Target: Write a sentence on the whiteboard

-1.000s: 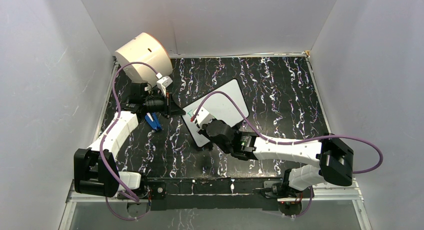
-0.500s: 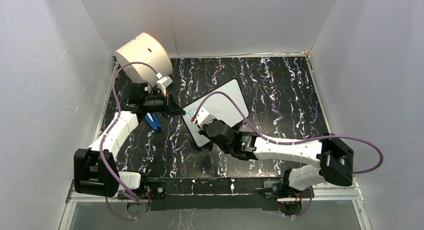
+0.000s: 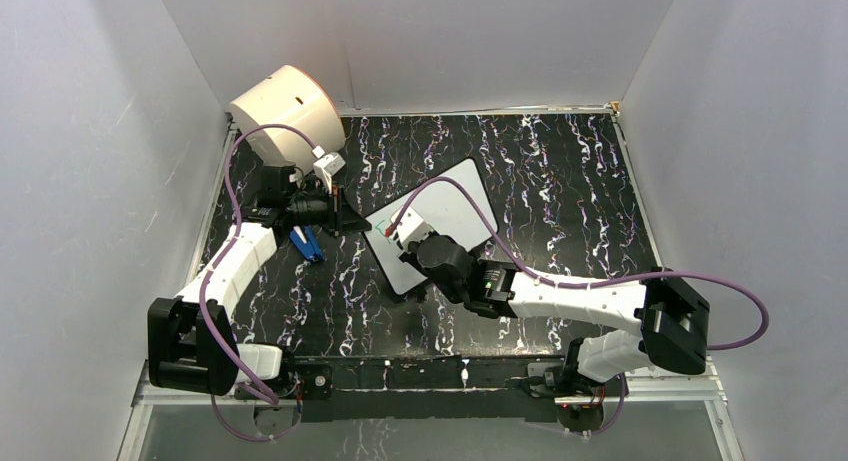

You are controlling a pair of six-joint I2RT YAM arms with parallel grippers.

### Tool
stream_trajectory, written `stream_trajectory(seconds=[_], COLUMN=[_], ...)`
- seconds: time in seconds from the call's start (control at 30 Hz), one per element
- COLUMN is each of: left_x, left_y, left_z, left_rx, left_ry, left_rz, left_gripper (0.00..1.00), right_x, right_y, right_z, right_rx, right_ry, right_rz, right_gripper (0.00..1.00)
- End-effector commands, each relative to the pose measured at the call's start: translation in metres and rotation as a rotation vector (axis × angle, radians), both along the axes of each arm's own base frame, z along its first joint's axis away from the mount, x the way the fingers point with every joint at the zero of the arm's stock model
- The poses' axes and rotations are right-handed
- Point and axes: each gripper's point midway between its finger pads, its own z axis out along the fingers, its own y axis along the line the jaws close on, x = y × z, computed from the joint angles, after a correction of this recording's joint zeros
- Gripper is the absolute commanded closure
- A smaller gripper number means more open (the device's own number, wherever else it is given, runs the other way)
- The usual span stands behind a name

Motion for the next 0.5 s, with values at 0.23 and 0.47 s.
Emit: stream_trajectory(seconds=[0.23,0.47], left_x=[0.001,0.003], left_y=[0.01,0.01], left_z=[-0.02,-0.019], left_rx=[0.081,0.082], left_ry=[0.046,0.045], left_rz=[0.046,0.048], left_gripper=[1.0,1.0], right_x=[0.004,0.0], right_y=[0.006,-0.002], right_z=[0.025,0.013], right_rx=[0.082,0.038], right_ry=[-0.03,0.006], right_rz=[0.0,-0.006], right_gripper=[1.0,1.0])
